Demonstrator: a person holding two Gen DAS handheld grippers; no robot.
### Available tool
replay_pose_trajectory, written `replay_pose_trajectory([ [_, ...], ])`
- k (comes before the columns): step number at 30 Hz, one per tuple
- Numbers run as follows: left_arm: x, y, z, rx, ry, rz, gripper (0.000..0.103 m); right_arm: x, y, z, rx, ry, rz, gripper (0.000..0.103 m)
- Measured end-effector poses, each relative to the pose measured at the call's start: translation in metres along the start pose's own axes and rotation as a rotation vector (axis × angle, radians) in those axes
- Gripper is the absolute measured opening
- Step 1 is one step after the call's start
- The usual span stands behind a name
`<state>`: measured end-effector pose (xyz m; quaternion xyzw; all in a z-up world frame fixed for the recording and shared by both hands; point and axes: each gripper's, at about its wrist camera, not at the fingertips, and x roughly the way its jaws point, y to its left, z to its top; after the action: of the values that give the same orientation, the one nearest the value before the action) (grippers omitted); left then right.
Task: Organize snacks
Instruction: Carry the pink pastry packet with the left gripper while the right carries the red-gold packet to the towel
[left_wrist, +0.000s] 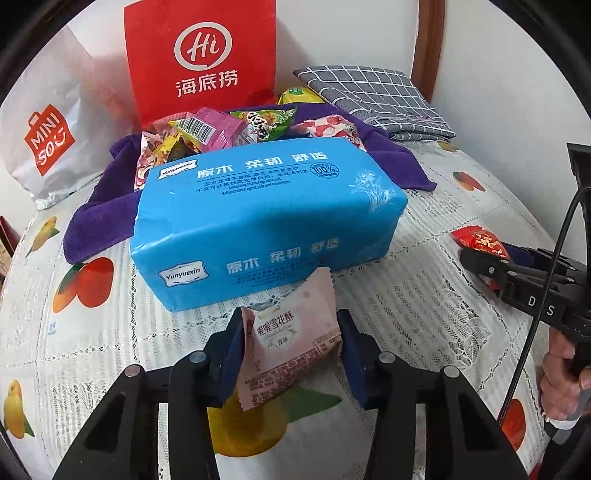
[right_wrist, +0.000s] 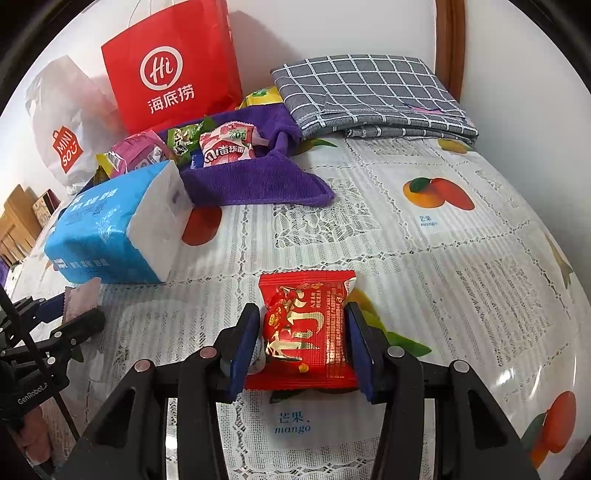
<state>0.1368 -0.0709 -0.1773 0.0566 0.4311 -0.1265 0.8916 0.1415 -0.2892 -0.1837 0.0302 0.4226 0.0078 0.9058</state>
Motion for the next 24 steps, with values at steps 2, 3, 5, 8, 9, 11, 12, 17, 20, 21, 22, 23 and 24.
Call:
replay_pose_trajectory([
  [2,0.0,0.0,0.0,0.002,0.0,0.001,0.045,0.0,0.0,0.0,-0.002,0.001,-0.002,0.049],
  [3,0.0,0.001,0.0,0.001,0.0,0.0,0.045,0.0,0.0,0.0,-0.003,0.001,-0.003,0.049],
  [5,0.0,0.0,0.0,-0.004,-0.001,-0.004,0.045,0.0,0.0,0.0,-0.003,0.001,-0.003,0.049],
  [8,0.0,0.002,-0.001,-0.02,-0.003,-0.023,0.045,0.001,0.001,0.0,-0.008,0.002,-0.008,0.049],
  [9,0.0,0.002,-0.001,-0.022,-0.003,-0.026,0.045,0.001,0.001,0.0,-0.009,0.002,-0.011,0.049],
  [11,0.0,0.001,-0.001,-0.019,-0.002,-0.022,0.046,0.001,0.001,0.0,-0.012,0.003,-0.013,0.049],
  [12,0.0,0.002,0.0,-0.016,-0.001,-0.02,0.046,0.001,0.001,0.0,-0.014,0.003,-0.015,0.049],
  [17,-0.001,0.008,0.0,-0.039,-0.006,-0.052,0.046,0.002,0.002,0.0,-0.019,0.004,-0.02,0.049],
  [20,-0.001,0.012,-0.001,-0.062,-0.011,-0.08,0.046,0.002,0.002,0.0,-0.019,0.004,-0.019,0.049],
  [21,-0.001,0.012,-0.001,-0.062,-0.011,-0.08,0.046,0.002,0.002,0.0,-0.018,0.004,-0.019,0.049],
  [22,-0.001,0.012,-0.001,-0.058,-0.011,-0.076,0.046,0.002,0.002,0.0,-0.02,0.004,-0.021,0.049],
  [23,-0.001,0.011,-0.001,-0.051,-0.009,-0.069,0.047,0.002,0.002,0.0,-0.02,0.004,-0.021,0.049],
  [24,-0.001,0.01,-0.001,-0.047,-0.008,-0.066,0.048,0.002,0.002,0.0,-0.02,0.004,-0.02,0.049],
])
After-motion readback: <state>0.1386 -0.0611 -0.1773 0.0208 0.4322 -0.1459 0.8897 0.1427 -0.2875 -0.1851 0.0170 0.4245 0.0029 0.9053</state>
